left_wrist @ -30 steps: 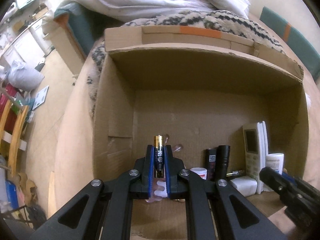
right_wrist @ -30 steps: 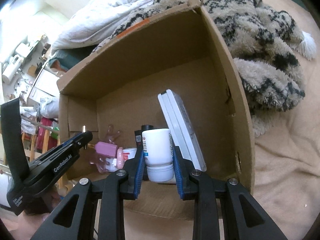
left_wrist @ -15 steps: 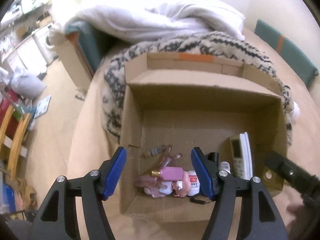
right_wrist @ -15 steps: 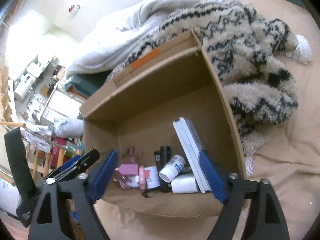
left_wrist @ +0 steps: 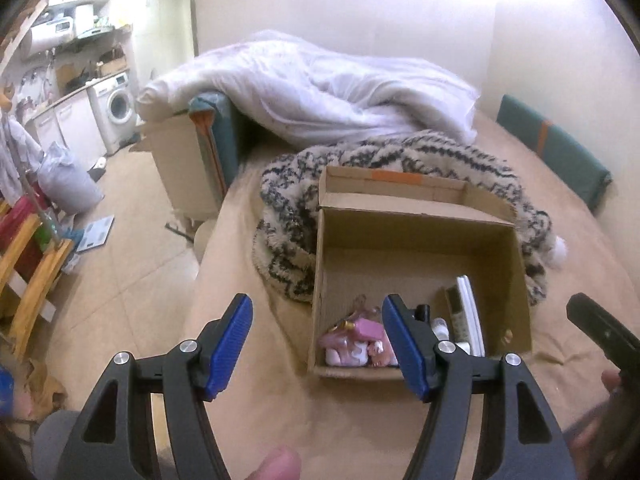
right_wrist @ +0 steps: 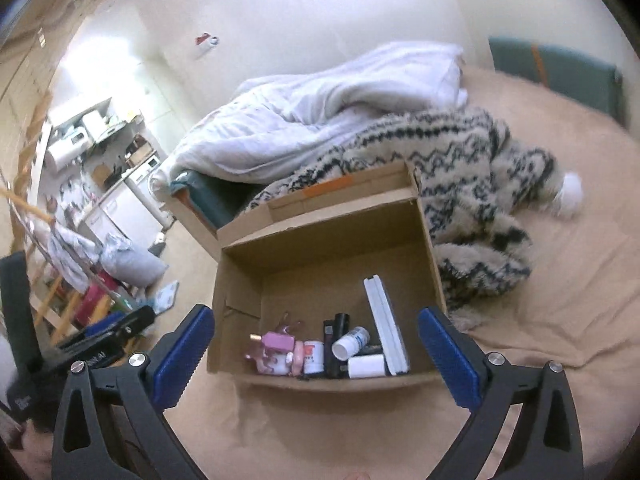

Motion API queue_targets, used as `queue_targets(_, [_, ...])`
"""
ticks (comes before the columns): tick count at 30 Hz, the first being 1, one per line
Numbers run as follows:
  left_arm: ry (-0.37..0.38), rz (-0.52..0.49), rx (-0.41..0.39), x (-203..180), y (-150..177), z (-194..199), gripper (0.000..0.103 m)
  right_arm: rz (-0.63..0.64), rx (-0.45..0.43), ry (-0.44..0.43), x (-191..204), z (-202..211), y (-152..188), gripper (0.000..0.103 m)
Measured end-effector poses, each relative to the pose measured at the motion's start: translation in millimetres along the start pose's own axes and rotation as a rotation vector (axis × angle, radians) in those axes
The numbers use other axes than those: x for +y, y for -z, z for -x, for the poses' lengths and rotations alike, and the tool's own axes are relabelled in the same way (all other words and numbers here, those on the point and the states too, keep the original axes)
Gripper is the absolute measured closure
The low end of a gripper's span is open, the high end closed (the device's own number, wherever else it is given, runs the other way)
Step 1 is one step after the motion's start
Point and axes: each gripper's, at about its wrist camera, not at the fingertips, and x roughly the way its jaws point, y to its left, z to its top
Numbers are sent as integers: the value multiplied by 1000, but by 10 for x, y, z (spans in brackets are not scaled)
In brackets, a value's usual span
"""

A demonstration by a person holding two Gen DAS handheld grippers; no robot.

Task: Organize rigid objects

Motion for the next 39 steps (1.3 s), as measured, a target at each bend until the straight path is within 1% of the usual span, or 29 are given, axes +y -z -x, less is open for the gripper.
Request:
queue_targets(4, [31,13,-34,95,234,239,34,34,-18,28,82,225,216,0])
queue_targets(7, [47,21,-23,111,404,267,32,60,-31,64,111,295,384,0])
queue_targets(8, [52,17,-14,102,465,248,26,72,-34,78,119,302,453,0])
queue_targets(9, [55,15,-5,88,519,228,18,83,-30,92,123,292,530,0])
queue_targets(10, [62,10,0,78,582,198,13,90,-19,105,124,266,590,0])
queue_targets(11, [65,1,3,60,638,171,4,94,-2,112,128,226,624,0])
queue_targets(12, [55,-8,8,45,671,145,0,96,4,110,132,196,630,0])
queue_targets(15, [24,-21,-8,15,650,85,0,121,0,143,163,145,621,0])
queue_targets(18, [-6,-25,-32,20,638,94,0,110,24,137,148,91,640,0])
queue_targets(20, [-5,-23,-21,41,648,76,0,114,28,151,146,74,653,0])
queue_targets(26, [1,-10,-8,74,646,35,0,91,34,156,109,59,650,0])
queue_targets(33, [6,-26,-20,25,666,77,0,84,37,158,100,42,645,0])
queue_targets(39, [6,-24,-13,23,670,72,0,83,37,157,100,43,644,0])
